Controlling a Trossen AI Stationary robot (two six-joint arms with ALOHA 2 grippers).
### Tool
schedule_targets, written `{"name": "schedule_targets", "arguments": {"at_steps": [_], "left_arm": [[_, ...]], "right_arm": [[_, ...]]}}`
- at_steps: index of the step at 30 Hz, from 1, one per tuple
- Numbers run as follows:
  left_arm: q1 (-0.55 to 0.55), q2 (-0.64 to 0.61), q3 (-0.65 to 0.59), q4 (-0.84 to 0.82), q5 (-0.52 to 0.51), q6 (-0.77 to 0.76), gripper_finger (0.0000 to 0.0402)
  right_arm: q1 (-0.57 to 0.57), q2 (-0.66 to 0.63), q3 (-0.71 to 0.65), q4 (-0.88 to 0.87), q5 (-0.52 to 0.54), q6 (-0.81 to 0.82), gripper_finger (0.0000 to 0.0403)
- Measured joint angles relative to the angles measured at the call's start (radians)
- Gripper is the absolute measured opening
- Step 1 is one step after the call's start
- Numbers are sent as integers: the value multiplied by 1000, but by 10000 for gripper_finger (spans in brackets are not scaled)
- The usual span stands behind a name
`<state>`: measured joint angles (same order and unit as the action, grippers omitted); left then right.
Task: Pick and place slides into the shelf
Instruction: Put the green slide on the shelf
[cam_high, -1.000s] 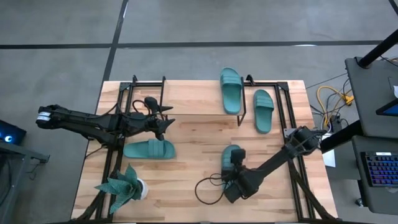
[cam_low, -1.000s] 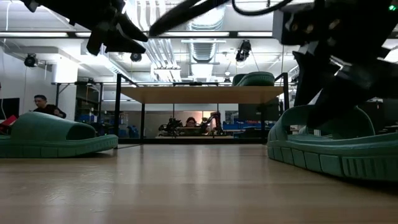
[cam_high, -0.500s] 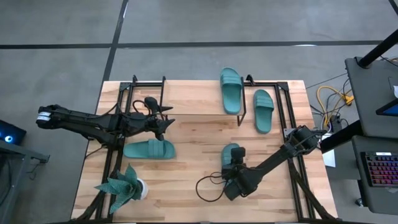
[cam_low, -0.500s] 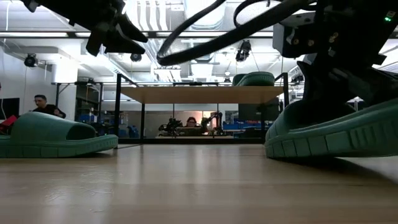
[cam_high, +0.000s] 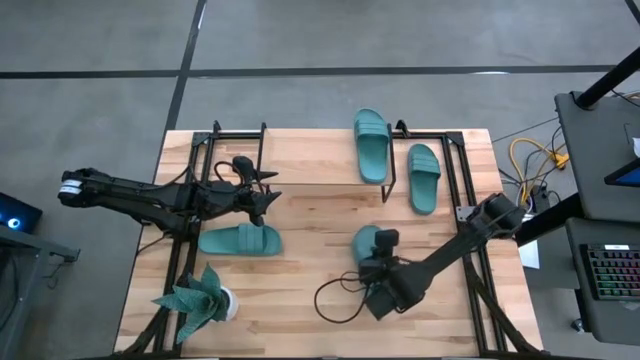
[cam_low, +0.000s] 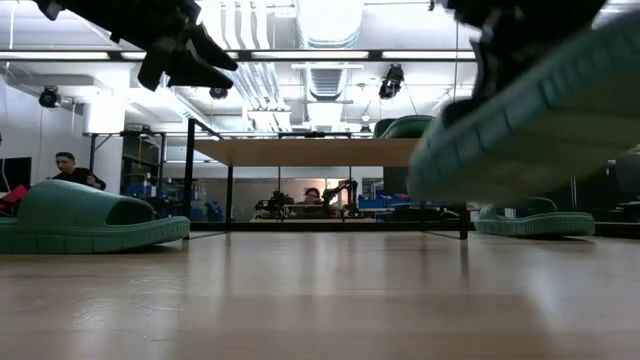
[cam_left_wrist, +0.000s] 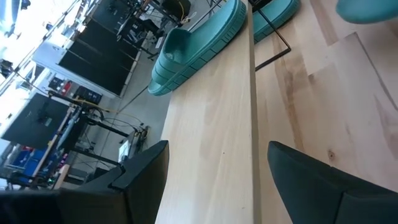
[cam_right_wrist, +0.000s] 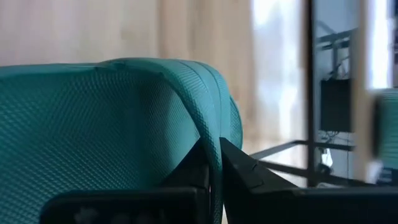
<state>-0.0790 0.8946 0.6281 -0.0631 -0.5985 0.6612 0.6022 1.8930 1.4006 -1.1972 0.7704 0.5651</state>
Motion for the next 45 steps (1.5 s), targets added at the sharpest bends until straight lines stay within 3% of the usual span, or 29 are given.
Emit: {"name": "schedule_targets", "arguments": {"at_steps": [10,24,37,45], "left_arm": [[0,0,0,-9,0,-1,257],[0,1,-16,-8,0,-1,257],[0,-16,-33,-7,-1,7,257],[0,-77,-33,-6,-1,9,257]], "right_arm": [[-7,-102,15,24,158,-71,12],[-113,-118,229,34,388,-307,12],[-382,-119,376,78,390,-589,12],[-540,-119,372,339,170,-931,12]]}}
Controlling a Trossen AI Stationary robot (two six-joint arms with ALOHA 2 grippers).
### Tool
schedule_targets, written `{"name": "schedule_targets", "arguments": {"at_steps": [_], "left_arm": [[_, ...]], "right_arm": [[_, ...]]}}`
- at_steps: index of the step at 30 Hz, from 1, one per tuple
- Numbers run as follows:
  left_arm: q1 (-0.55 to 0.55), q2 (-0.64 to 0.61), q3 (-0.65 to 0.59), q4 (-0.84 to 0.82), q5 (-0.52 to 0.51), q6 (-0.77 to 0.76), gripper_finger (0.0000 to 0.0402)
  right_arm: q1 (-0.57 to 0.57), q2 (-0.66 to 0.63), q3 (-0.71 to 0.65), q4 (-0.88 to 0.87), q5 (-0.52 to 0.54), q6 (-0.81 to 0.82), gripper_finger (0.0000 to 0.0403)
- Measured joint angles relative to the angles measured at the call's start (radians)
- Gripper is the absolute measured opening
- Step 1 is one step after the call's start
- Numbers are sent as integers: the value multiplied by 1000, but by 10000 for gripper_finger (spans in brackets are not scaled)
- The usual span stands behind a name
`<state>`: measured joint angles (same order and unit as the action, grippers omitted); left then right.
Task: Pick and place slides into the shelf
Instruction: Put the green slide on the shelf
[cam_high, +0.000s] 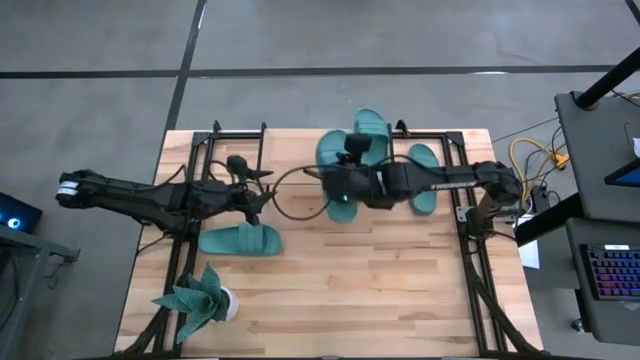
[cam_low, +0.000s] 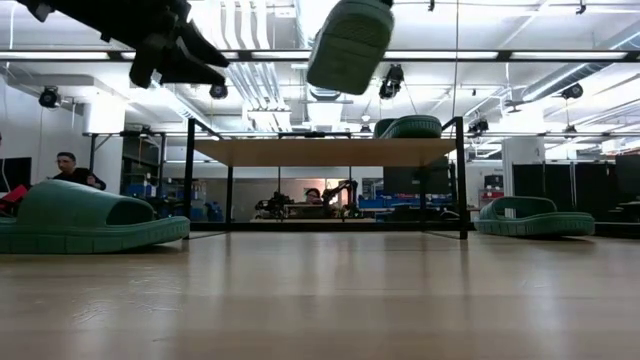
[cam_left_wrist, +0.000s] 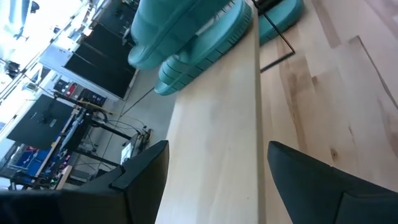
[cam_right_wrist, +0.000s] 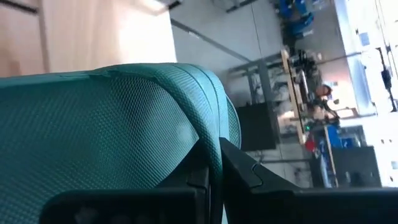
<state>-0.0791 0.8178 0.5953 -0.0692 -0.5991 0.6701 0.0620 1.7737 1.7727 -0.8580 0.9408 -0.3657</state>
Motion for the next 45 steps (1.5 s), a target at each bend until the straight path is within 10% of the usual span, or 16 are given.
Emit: {"name": "schedule_targets", "arguments": {"at_steps": [18,45], "left_arm": [[0,-107,-31,0,2,-8,257],[0,-81,-35,-1,-1,-11,257]], "right_arm": [[-275,21,-11,269,-313,-306,12],[-423,178,-15,352,-312,-446,11]]}}
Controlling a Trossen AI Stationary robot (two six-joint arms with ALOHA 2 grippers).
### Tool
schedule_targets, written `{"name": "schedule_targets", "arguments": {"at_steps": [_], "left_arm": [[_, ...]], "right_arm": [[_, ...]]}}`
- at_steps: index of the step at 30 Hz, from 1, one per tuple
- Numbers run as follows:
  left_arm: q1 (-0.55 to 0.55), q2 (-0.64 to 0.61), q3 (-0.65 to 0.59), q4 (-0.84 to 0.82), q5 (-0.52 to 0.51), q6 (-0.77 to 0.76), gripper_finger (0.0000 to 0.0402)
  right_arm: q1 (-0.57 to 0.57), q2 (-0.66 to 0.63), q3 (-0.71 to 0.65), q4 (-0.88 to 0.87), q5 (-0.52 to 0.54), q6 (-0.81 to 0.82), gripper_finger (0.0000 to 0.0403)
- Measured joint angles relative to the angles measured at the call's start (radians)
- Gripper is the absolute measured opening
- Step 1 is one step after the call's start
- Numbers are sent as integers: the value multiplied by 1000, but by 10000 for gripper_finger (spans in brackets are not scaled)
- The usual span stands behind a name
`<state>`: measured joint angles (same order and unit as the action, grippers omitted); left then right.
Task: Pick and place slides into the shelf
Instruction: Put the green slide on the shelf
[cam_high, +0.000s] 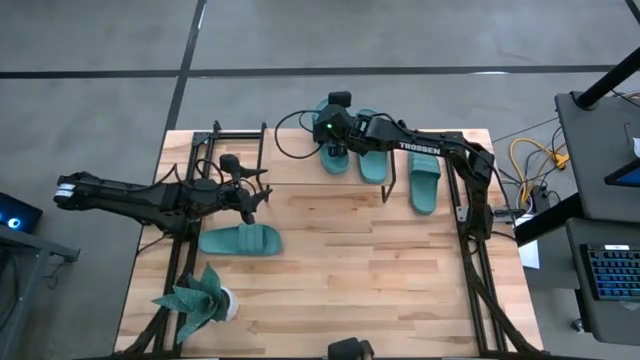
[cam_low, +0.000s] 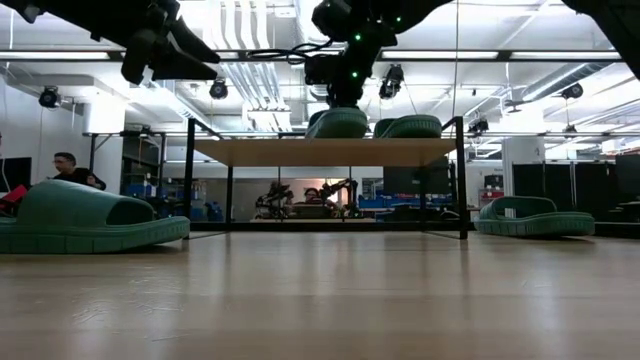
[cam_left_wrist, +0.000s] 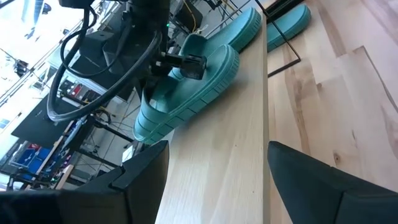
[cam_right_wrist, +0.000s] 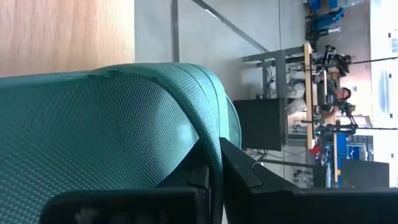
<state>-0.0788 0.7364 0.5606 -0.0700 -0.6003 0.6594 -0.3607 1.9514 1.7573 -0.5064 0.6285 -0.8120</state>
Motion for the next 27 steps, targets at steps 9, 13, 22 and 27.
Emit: {"name": "schedule_targets", "arguments": {"at_steps": [9,13,22,27], "left_arm": [[0,0,-5,0,-3,-3,257],[0,2,-5,0,-3,-3,257],[0,2,-5,0,-4,-3,257],[0,2,-5,0,-4,-3,257]], "right_arm": [[-5,2,-2,-28,52,20,11],[-5,2,-5,-68,54,50,11],[-5,2,-11,-96,54,106,11],[-5,2,-11,-113,54,112,11]]}}
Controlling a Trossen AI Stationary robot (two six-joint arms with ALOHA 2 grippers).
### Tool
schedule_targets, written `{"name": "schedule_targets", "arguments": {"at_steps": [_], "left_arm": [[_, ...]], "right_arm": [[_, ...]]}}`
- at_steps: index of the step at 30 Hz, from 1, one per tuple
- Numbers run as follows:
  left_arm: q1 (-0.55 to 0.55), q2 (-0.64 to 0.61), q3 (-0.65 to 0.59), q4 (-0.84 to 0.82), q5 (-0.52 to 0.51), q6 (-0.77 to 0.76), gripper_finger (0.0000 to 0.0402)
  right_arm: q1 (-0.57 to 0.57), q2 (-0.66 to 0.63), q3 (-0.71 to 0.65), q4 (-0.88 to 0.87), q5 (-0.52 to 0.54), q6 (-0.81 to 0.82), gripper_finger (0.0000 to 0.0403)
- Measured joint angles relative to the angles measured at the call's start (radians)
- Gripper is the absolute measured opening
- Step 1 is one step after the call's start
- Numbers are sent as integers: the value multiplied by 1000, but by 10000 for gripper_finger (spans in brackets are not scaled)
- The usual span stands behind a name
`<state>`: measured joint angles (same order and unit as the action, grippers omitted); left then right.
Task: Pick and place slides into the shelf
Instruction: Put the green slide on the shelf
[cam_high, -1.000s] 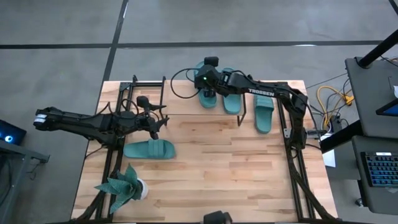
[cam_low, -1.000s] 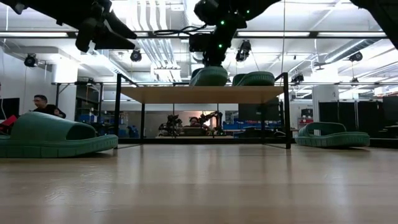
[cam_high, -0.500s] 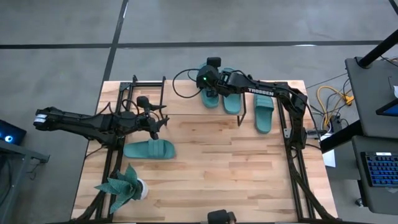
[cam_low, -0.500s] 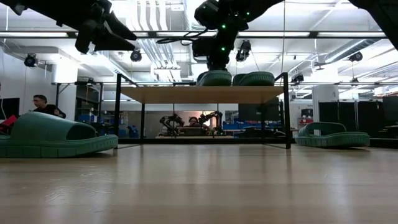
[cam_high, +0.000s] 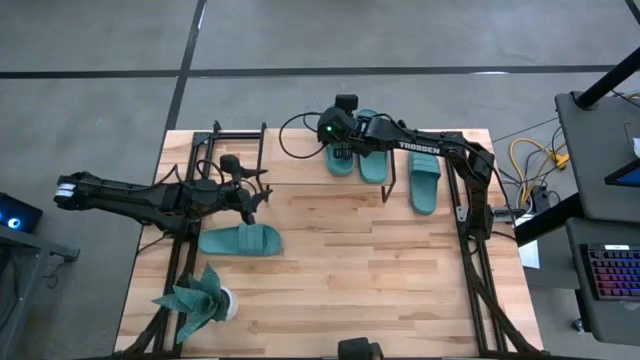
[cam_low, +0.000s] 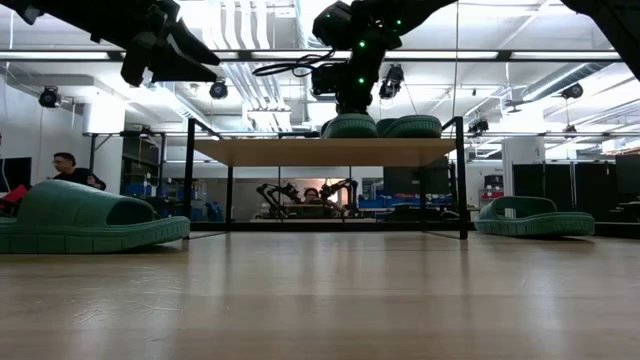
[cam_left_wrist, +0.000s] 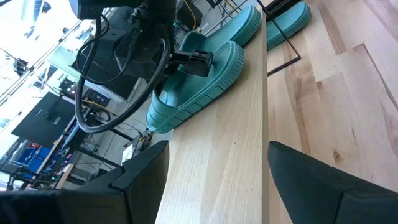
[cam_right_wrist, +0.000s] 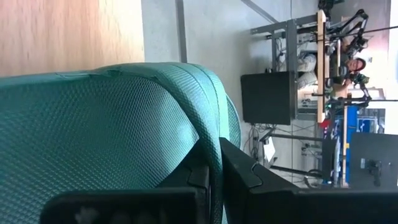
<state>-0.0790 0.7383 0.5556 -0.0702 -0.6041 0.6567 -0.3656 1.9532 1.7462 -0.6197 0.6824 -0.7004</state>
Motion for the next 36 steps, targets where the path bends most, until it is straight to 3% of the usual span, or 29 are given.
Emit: {"name": "schedule_targets", "arguments": {"at_steps": [18,36], "left_arm": [[0,0,0,0,0,-15,257],[0,1,0,-1,0,-16,257]], "right_arm": [[0,0,0,-61,-1,69,18],[16,-3,1,-113,-1,147,139]]}}
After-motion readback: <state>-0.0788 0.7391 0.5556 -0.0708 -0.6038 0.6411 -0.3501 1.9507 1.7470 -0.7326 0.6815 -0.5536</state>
